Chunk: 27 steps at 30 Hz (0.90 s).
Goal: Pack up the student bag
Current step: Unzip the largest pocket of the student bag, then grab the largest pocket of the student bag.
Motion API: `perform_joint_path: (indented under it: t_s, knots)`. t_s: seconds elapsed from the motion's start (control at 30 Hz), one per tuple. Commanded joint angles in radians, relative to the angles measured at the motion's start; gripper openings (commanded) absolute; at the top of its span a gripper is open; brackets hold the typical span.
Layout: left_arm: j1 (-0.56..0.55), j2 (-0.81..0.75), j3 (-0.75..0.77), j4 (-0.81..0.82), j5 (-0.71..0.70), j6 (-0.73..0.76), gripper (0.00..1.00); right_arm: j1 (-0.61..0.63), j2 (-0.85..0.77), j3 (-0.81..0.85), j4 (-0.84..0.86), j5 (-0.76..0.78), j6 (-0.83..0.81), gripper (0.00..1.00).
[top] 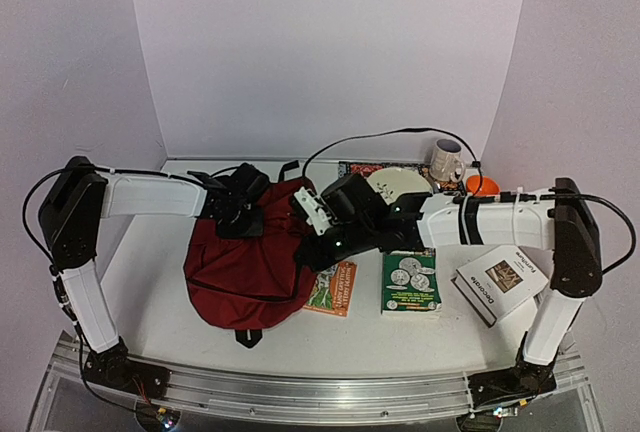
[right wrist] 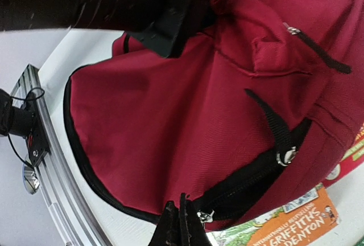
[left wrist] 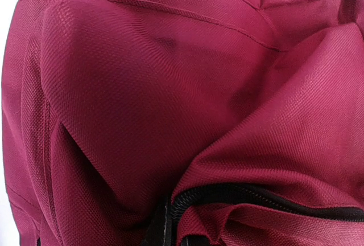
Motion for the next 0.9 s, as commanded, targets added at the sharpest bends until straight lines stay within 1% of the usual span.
perform_joint_path:
  t_s: [0.0,0.1,0.13,0.2,0.3,0.4,0.53,0.57,0.63,0.7,0.77,0.87]
  knots:
    - [0.035,-0.026,0.021,0.095,-0.068,-0.013,0.00,0.033,-0.013,0.020,-0.089,-0.065,-0.003,0.06]
    - [0.035,-0.062,-0.023,0.144,-0.063,0.044,0.00,0.032,-0.038,0.023,-0.100,-0.001,0.004,0.12]
    - [0.035,-0.077,-0.041,0.163,-0.061,0.067,0.00,0.032,-0.042,0.030,-0.111,0.019,0.003,0.15]
    - [0.036,-0.115,-0.079,0.199,-0.057,0.110,0.04,0.031,-0.046,0.050,-0.122,0.061,0.008,0.22]
    - [0.035,-0.176,-0.131,0.244,-0.057,0.166,0.14,0.031,-0.051,0.074,-0.165,0.112,0.022,0.28]
    - [0.035,-0.248,-0.180,0.277,-0.062,0.232,0.31,0.017,-0.073,0.074,-0.184,0.180,0.040,0.38]
    - [0.035,-0.337,-0.213,0.281,-0.063,0.296,0.50,-0.056,-0.108,0.051,-0.189,0.172,0.078,0.42]
    - [0.034,-0.359,-0.219,0.281,-0.050,0.304,0.56,-0.079,-0.111,0.045,-0.189,0.164,0.082,0.42]
    - [0.031,-0.405,-0.233,0.281,-0.012,0.316,0.64,-0.113,-0.111,0.037,-0.189,0.145,0.092,0.44]
    - [0.018,-0.440,-0.245,0.282,0.033,0.320,0.68,-0.153,-0.099,0.035,-0.189,0.126,0.109,0.47]
    - [-0.005,-0.467,-0.255,0.282,0.069,0.321,0.69,-0.192,-0.083,0.039,-0.187,0.104,0.131,0.48]
    - [-0.046,-0.486,-0.261,0.282,0.126,0.292,0.74,-0.223,-0.043,0.063,-0.185,0.071,0.156,0.50]
